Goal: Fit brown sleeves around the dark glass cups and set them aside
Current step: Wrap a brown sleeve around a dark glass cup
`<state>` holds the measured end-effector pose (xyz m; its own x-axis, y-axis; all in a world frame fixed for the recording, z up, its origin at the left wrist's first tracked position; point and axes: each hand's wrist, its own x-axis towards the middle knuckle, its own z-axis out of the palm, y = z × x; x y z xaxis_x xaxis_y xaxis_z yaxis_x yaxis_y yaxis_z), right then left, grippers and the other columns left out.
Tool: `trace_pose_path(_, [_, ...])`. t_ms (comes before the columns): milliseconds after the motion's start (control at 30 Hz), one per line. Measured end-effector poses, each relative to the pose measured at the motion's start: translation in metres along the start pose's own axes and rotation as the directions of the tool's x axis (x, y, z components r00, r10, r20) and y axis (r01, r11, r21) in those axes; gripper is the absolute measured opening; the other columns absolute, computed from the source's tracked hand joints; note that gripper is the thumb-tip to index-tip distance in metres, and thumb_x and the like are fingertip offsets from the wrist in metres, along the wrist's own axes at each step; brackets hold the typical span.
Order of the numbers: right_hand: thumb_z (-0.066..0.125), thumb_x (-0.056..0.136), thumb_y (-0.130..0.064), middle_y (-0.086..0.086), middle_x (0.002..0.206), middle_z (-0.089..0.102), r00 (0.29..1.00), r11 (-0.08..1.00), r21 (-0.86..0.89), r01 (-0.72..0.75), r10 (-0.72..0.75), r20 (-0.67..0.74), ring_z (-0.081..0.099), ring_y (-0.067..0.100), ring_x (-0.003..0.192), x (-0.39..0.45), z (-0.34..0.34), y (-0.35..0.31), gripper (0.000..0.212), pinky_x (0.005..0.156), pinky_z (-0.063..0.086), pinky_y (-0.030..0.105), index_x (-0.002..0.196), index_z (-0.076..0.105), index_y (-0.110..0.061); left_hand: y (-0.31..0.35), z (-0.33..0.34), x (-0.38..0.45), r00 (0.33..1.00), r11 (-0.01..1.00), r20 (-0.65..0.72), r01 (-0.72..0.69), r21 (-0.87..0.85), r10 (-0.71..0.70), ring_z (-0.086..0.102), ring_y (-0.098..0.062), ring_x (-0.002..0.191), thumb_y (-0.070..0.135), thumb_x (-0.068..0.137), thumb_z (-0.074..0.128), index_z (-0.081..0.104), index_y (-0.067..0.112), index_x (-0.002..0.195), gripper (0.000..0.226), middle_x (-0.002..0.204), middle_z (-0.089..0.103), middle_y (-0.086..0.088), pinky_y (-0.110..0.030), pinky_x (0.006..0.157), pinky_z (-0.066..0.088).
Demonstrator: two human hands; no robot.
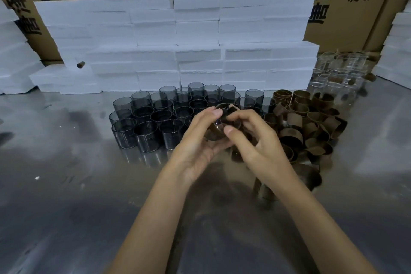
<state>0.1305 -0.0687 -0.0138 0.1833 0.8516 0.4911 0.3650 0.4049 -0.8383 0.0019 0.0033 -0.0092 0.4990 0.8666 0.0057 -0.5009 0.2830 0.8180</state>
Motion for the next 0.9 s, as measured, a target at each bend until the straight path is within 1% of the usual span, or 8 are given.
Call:
trace_pose_path(100, [0.056,0.103,-0.016,-0.010,0.132,0.063,0.995,0.998,0.034,-0.046,0.048,-0.087,0.057,0.003,0.129,0.000,0.003,0.002,0.011,0.110,0.046,0.032,0.111,0.057,-0.022,-0.007,0.005,0.001,0.999,1.000,0.047,0.022,-0.018,-0.022,0.063,-0.034,0.124,0.023,0.085,0.074,0.050,0.004,0.145,0.068,0.144,0.056,-0.027,-0.042,0.090,0.059])
trace_pose_path(200, [0.055,0.104,-0.014,-0.011,0.125,0.065,0.980,0.984,0.151,-0.100,0.123,-0.154,0.061,-0.001,0.119,0.000,0.005,0.002,0.022,0.090,0.050,0.013,0.121,0.047,-0.026,-0.013,0.010,0.000,0.997,0.999,0.067,0.049,0.001,-0.049,0.060,-0.035,0.129,0.021,0.085,0.074,0.052,0.005,0.144,0.065,0.144,0.054,-0.028,-0.041,0.088,0.060])
trace_pose_path(300, [0.056,0.099,-0.048,-0.018,0.111,0.070,0.931,0.926,0.255,-0.277,0.325,-0.166,0.063,-0.017,0.098,0.003,0.005,0.000,0.034,0.071,0.046,0.001,0.127,0.048,-0.031,-0.020,0.013,0.001,0.997,0.997,0.044,0.070,-0.028,-0.068,0.070,-0.030,0.114,0.014,0.085,0.079,0.058,0.006,0.138,0.058,0.141,0.057,-0.029,-0.041,0.083,0.061])
trace_pose_path(400, [0.044,0.080,-0.081,-0.022,0.096,0.070,0.881,0.879,0.247,-0.407,0.449,-0.147,0.059,-0.024,0.081,0.006,0.002,0.004,0.058,0.067,0.048,0.012,0.112,0.061,-0.036,-0.024,0.014,0.001,0.996,0.996,0.039,0.078,0.036,-0.080,0.075,-0.028,0.102,0.015,0.081,0.083,0.064,0.012,0.133,0.056,0.138,0.060,-0.023,-0.044,0.086,0.061])
trace_pose_path(500, [0.037,0.085,-0.085,-0.033,0.090,0.070,0.872,0.872,0.222,-0.436,0.470,-0.137,0.058,-0.027,0.080,0.008,0.001,0.007,0.053,0.074,0.041,0.016,0.103,0.064,-0.043,-0.025,0.014,0.001,0.996,0.991,0.051,0.062,0.116,-0.068,0.077,-0.031,0.092,0.024,0.067,0.088,0.069,0.018,0.128,0.064,0.127,0.068,-0.015,-0.051,0.093,0.059])
trace_pose_path(667, [0.037,0.068,-0.100,-0.011,0.117,0.075,0.867,0.844,0.258,-0.470,0.496,-0.042,0.066,0.003,0.114,0.010,0.000,0.010,0.094,0.106,0.048,0.035,0.124,0.070,-0.032,-0.020,0.013,-0.001,0.994,0.990,0.108,-0.009,0.142,-0.007,0.074,-0.039,0.094,0.022,0.067,0.086,0.069,0.023,0.128,0.064,0.121,0.072,-0.021,-0.044,0.086,0.061])
trace_pose_path(800, [0.035,0.081,-0.088,-0.015,0.104,0.077,0.887,0.872,0.293,-0.392,0.443,-0.132,0.069,-0.005,0.098,0.008,0.004,0.011,0.077,0.094,0.051,0.029,0.115,0.073,-0.030,-0.019,0.011,-0.002,0.992,0.991,0.126,-0.013,0.136,-0.004,0.074,-0.040,0.093,0.018,0.068,0.085,0.067,0.022,0.132,0.067,0.118,0.073,-0.020,-0.041,0.083,0.061])
trace_pose_path(900, [0.041,0.095,-0.072,-0.009,0.098,0.077,0.871,0.880,0.325,-0.345,0.430,-0.240,0.071,-0.001,0.091,0.007,0.002,0.014,0.058,0.085,0.052,0.026,0.108,0.071,-0.025,-0.024,0.013,-0.001,0.993,0.988,0.115,-0.017,0.152,-0.001,0.075,-0.034,0.094,0.011,0.076,0.077,0.071,0.022,0.127,0.053,0.120,0.071,-0.018,-0.041,0.078,0.062])
